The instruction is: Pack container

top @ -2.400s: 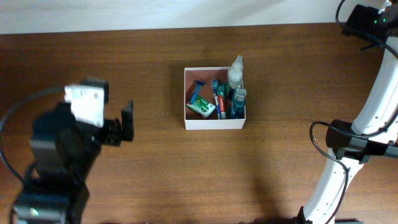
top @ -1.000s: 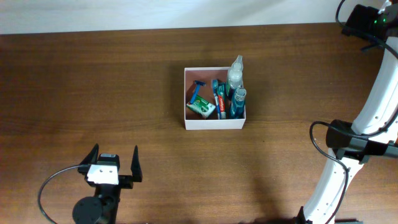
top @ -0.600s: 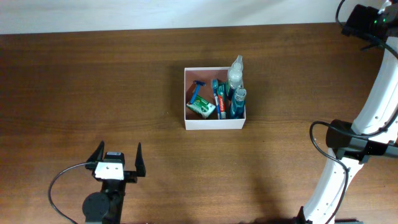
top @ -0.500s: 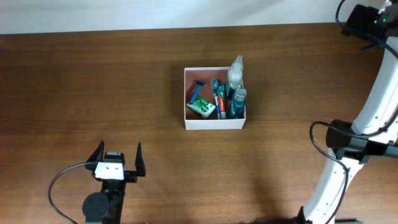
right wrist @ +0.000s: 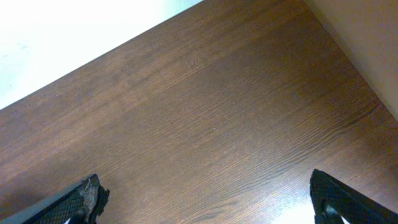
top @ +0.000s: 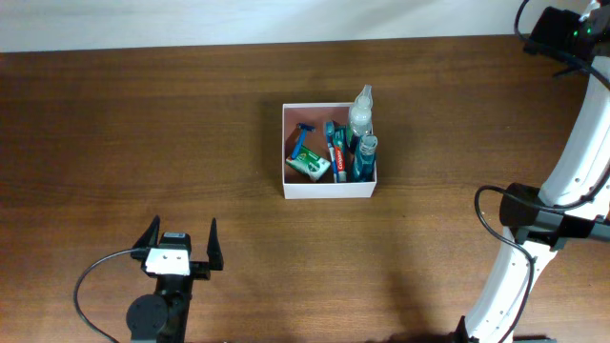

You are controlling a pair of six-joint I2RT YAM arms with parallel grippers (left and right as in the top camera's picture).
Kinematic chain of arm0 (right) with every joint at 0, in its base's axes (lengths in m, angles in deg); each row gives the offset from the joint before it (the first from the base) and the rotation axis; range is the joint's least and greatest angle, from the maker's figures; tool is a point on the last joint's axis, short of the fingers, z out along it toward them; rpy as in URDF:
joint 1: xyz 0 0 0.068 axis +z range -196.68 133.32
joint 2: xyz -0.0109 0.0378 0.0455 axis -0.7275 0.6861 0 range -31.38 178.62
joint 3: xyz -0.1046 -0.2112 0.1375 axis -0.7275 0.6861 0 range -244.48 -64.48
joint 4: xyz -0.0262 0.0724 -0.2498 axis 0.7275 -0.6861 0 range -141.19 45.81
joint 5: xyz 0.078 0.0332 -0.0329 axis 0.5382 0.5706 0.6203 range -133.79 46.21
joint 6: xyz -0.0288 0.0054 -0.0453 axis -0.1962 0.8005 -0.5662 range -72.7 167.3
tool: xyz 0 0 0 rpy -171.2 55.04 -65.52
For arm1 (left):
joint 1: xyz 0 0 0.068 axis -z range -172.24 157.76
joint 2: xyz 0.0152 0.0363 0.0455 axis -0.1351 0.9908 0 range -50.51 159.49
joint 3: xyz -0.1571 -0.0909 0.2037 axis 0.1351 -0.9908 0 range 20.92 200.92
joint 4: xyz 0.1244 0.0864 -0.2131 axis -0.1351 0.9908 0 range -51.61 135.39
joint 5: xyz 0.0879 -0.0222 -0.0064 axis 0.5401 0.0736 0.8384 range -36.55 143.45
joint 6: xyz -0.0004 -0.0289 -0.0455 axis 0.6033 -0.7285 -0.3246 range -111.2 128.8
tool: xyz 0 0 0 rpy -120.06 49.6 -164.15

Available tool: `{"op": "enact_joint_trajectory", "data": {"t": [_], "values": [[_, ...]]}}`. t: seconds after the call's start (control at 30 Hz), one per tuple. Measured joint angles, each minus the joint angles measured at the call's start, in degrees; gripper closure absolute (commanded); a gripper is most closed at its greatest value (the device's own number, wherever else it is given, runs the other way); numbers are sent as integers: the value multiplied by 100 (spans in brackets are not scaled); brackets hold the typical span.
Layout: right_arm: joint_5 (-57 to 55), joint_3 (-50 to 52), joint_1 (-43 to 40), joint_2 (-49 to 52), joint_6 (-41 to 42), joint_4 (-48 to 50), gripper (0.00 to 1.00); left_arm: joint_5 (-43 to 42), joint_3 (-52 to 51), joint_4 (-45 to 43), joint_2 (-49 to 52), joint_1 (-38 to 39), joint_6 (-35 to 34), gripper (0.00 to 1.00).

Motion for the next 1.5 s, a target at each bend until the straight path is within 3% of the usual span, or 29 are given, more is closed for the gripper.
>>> {"op": "enact_joint_trajectory", "data": {"t": [1.5], "values": [[-129, 0, 0, 0, 0, 0, 2, 0, 0, 0, 0, 0, 0, 1]]}}
